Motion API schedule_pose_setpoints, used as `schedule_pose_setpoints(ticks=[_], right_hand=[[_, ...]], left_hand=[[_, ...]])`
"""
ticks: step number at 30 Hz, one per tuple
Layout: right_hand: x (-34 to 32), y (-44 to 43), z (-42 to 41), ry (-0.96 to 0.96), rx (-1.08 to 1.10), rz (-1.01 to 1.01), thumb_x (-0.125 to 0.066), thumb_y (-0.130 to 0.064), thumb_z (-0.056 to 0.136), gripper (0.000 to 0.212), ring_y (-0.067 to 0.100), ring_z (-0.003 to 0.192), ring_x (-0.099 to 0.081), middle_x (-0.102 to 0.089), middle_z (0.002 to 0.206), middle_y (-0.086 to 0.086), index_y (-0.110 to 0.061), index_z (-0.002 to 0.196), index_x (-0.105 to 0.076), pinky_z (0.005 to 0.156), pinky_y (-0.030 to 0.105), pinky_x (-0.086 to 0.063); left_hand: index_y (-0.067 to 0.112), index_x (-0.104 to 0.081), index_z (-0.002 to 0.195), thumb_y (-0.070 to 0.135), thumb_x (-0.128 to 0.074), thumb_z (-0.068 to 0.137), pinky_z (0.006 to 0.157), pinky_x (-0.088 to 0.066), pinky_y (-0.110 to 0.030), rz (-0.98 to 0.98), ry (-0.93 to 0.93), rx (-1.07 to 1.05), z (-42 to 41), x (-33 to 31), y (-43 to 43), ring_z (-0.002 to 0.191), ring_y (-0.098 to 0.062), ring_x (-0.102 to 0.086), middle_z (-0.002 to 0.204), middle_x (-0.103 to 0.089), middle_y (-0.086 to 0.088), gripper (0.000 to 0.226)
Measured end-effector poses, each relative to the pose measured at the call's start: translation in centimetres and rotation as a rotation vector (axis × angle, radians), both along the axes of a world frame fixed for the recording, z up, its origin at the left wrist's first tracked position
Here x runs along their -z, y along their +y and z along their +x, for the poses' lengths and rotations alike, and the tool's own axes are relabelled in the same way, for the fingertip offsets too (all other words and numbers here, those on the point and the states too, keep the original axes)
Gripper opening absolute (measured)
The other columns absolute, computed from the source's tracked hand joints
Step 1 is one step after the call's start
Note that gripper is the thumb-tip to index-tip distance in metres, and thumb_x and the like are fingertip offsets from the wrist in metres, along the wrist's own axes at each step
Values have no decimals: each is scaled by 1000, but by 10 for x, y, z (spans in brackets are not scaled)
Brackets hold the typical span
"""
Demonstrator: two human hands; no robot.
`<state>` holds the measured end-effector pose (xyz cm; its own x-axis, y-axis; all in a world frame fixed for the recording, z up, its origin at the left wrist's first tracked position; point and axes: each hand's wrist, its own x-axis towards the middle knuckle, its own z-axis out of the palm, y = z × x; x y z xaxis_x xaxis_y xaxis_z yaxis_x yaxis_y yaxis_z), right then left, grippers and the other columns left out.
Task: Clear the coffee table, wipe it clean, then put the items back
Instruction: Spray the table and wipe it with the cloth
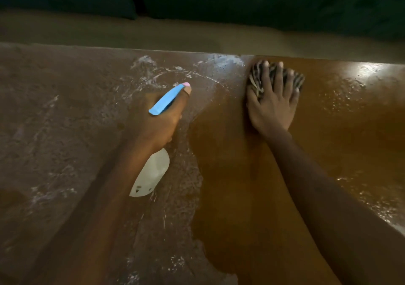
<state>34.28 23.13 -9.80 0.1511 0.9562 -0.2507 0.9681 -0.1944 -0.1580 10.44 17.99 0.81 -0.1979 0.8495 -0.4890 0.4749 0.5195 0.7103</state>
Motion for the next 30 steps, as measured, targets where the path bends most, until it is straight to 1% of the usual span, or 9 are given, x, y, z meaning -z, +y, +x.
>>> schedule_pose_setpoints(ticks=[3, 8, 11, 14, 16, 19, 24, 26, 30], right_hand=[[0, 39, -46, 35, -80, 0, -22, -63, 99, 68, 26, 153, 9, 4, 168, 0, -38, 158, -1, 121, 49, 5], [-2, 22, -113, 63, -431, 12, -22, -63, 98, 66, 24, 154, 1, -2, 168, -2, -40, 158, -6, 123, 50, -1], [-1, -23, -105, 56, -642, -8, -24, -63, 97, 66, 22, 154, 0, -3, 168, -5, -41, 158, -8, 123, 50, -6], [0, -58, -64, 34, -780, -13, -24, -65, 96, 68, 20, 154, 0, -4, 167, -8, -41, 158, -9, 123, 47, -6], [1, -63, -31, 14, -716, -2, -23, -65, 95, 68, 20, 154, -1, -6, 167, -7, -41, 158, -10, 123, 48, -8], [0, -44, 1, -21, -511, 15, -25, -63, 95, 67, 20, 154, -1, -6, 167, -5, -43, 156, -5, 123, 46, -6], [2, 14, -48, -17, -27, -8, -25, -63, 97, 71, 25, 153, 11, 9, 167, -2, -39, 157, 4, 123, 50, 3], [3, 19, -82, -4, -81, 2, -26, -62, 99, 69, 25, 153, 12, 10, 167, -2, -39, 157, 4, 122, 49, 7], [0, 0, -105, 20, -448, 10, -26, -63, 97, 68, 24, 154, 5, 2, 168, -4, -41, 158, -3, 123, 49, 1]], left_hand=[[12, -60, 69, 68, -46, 86, 56, -52, -38, 45, -8, -60, -13, -6, -8, 63, -27, -58, 70, -60, -12, 59], [-1, -58, 71, 61, -52, 88, 50, -49, -45, 109, -19, -160, -35, -13, -24, 59, -40, -55, 66, -55, -22, 64], [3, -58, 68, 60, -54, 88, 49, -48, -43, 82, -30, -207, -41, -11, -28, 55, -39, -53, 66, -56, -21, 60], [13, -60, 67, 68, -52, 84, 55, -53, -47, 16, -22, -200, -42, -4, -26, 56, -35, -56, 67, -60, -16, 58], [14, -61, 67, 72, -51, 82, 57, -54, -48, -19, -26, -203, -40, 1, -22, 53, -30, -56, 67, -61, -13, 60], [13, -62, 68, 71, -51, 84, 58, -54, -51, -11, -16, -176, -39, 5, -16, 58, -37, -58, 68, -61, -16, 61], [13, -60, 70, 67, -50, 87, 56, -53, -45, 17, -31, -141, -43, 6, -12, 57, -33, -58, 67, -59, -16, 57], [12, -58, 65, 66, -50, 87, 54, -50, -36, 7, -43, -154, -45, 4, -12, 51, -23, -55, 66, -58, -16, 59], [16, -60, 64, 69, -51, 85, 48, -49, -26, -3, -42, -164, -53, 3, -15, 45, -8, -54, 59, -58, -1, 58]])
